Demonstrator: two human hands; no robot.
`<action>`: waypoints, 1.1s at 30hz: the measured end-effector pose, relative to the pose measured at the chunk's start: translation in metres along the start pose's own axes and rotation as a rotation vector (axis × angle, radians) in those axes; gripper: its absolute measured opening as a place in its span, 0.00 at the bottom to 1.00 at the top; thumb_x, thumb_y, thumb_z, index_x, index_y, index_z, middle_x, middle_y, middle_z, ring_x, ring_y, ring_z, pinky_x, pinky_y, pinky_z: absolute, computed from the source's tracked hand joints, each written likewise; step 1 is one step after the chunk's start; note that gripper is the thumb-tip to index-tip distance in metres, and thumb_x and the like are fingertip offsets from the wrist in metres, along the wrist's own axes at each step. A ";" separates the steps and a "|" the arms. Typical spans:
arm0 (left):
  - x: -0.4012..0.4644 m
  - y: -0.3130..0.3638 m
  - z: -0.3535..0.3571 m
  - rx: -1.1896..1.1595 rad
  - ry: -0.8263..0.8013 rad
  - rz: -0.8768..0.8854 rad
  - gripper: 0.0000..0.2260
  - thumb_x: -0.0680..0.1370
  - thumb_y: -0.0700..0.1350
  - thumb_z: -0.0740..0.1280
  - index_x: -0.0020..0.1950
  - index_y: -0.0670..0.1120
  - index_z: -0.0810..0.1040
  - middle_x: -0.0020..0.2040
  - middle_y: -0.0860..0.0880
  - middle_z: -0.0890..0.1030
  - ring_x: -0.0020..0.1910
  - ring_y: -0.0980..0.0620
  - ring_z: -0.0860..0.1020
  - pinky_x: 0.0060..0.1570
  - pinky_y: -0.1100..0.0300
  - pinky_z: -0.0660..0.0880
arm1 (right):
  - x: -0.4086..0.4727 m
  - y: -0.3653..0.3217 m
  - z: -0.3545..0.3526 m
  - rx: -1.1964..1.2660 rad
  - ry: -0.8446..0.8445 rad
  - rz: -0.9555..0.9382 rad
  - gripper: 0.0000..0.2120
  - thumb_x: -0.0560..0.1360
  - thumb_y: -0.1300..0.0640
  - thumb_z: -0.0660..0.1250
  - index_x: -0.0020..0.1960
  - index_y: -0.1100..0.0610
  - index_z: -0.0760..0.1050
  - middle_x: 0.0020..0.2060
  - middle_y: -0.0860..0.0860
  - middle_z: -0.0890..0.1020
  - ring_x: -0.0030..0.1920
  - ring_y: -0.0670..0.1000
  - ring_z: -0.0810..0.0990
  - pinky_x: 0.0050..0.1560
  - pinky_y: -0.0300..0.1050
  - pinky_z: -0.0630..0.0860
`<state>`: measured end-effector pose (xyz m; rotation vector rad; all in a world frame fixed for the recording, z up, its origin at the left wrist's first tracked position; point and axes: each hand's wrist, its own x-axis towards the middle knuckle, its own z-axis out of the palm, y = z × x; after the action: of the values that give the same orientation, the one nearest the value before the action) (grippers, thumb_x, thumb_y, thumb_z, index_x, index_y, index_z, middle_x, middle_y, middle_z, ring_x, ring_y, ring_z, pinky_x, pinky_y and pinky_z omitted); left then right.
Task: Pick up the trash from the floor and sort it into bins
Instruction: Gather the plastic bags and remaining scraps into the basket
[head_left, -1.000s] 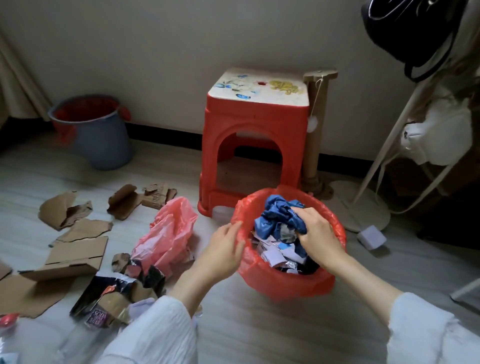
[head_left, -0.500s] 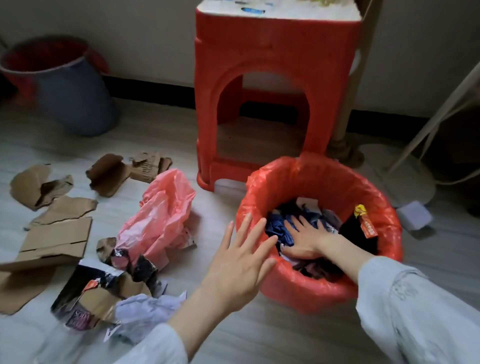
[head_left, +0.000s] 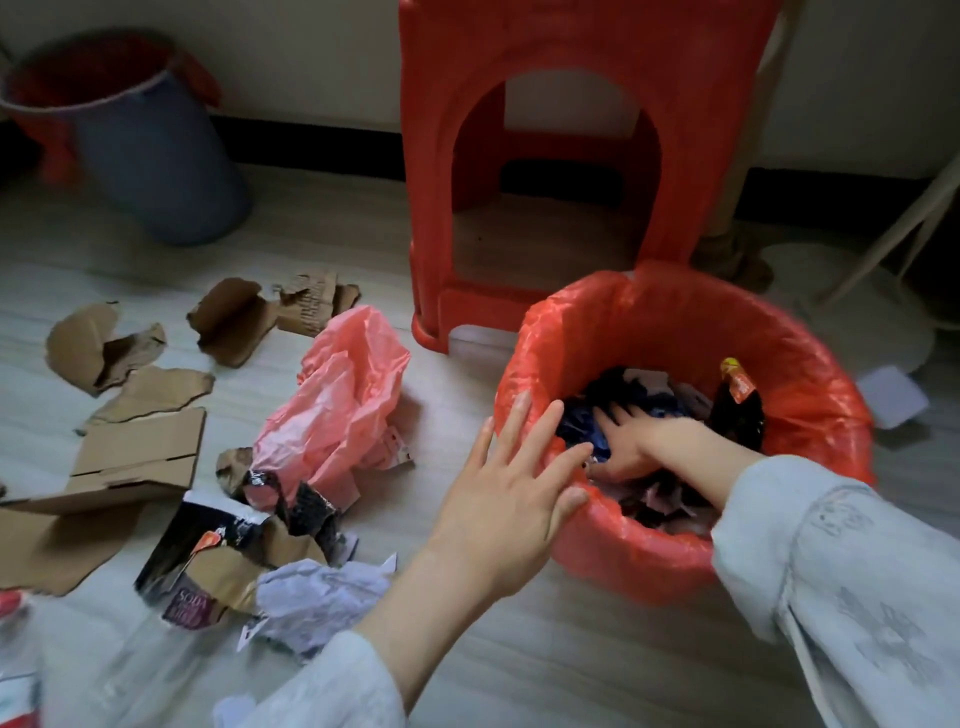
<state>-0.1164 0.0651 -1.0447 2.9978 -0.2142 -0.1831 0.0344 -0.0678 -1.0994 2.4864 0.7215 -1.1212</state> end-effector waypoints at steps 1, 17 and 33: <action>0.001 0.001 -0.004 -0.014 -0.021 0.010 0.30 0.79 0.60 0.35 0.70 0.55 0.67 0.74 0.46 0.62 0.74 0.41 0.57 0.68 0.44 0.57 | -0.010 0.001 -0.006 0.014 0.018 -0.005 0.45 0.74 0.35 0.56 0.76 0.55 0.34 0.76 0.57 0.41 0.76 0.58 0.41 0.74 0.57 0.47; 0.008 0.101 -0.097 -0.180 0.091 0.072 0.21 0.80 0.45 0.57 0.73 0.46 0.61 0.73 0.43 0.62 0.73 0.46 0.57 0.70 0.55 0.58 | -0.217 0.088 0.015 0.524 0.626 -0.105 0.21 0.79 0.57 0.58 0.71 0.53 0.65 0.70 0.53 0.69 0.69 0.54 0.67 0.69 0.46 0.62; 0.103 0.261 0.081 -0.321 -0.174 0.135 0.21 0.79 0.43 0.55 0.73 0.48 0.60 0.75 0.42 0.57 0.74 0.44 0.57 0.70 0.52 0.60 | -0.089 0.286 0.149 0.673 0.510 0.338 0.27 0.78 0.54 0.59 0.74 0.58 0.57 0.71 0.60 0.64 0.70 0.61 0.64 0.69 0.52 0.64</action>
<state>-0.0607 -0.2159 -1.0997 2.6387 -0.3659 -0.4217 0.0563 -0.4013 -1.1043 3.3514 -0.0121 -0.6703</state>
